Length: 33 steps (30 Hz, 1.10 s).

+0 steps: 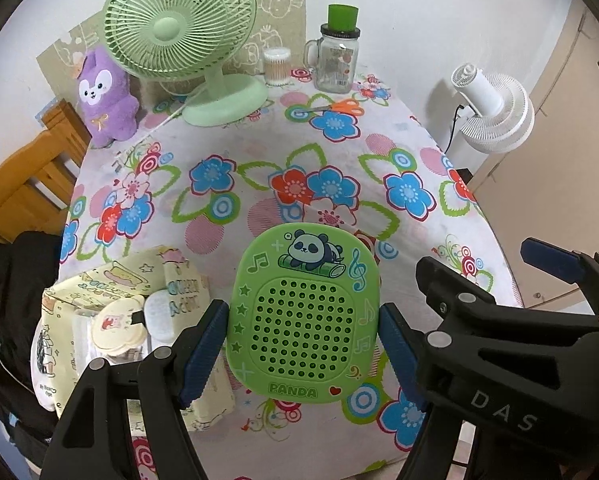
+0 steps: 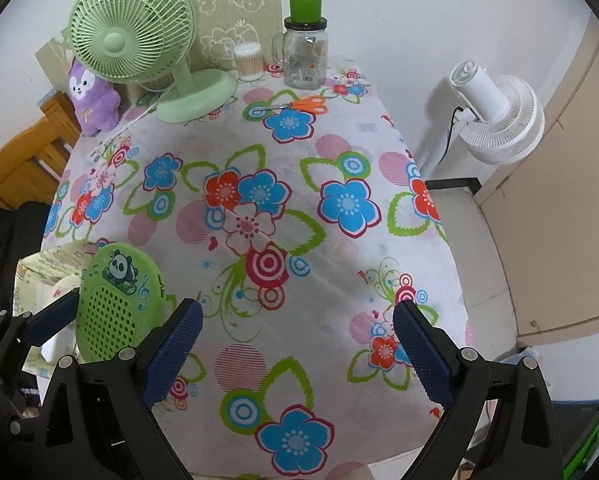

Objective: Organize rigid objects
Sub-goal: 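Lift and carry the green case with the left gripper toward the yellow box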

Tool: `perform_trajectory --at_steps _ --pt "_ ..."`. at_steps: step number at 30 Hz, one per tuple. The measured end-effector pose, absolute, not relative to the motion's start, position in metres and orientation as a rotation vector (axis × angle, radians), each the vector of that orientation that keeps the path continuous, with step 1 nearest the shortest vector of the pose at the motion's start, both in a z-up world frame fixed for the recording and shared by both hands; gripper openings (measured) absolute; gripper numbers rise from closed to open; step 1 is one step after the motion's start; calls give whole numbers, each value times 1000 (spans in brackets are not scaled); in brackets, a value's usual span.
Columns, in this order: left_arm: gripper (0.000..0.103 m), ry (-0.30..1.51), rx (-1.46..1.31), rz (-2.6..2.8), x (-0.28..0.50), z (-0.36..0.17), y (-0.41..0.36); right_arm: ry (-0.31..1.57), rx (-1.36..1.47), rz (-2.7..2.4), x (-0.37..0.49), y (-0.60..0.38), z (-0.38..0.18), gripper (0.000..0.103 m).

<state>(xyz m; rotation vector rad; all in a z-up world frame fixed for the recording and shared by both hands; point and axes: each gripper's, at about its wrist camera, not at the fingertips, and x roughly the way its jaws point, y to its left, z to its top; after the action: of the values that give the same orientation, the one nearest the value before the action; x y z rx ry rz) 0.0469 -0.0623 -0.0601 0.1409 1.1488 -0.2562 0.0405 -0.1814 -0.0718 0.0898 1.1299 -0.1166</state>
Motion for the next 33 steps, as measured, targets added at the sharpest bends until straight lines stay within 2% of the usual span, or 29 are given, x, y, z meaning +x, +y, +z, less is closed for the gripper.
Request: perform_trajectory --at_steps 33 --pt "77 1102 138 -263 31 -48 33 1082 66 -136 22 -85 -55 98"
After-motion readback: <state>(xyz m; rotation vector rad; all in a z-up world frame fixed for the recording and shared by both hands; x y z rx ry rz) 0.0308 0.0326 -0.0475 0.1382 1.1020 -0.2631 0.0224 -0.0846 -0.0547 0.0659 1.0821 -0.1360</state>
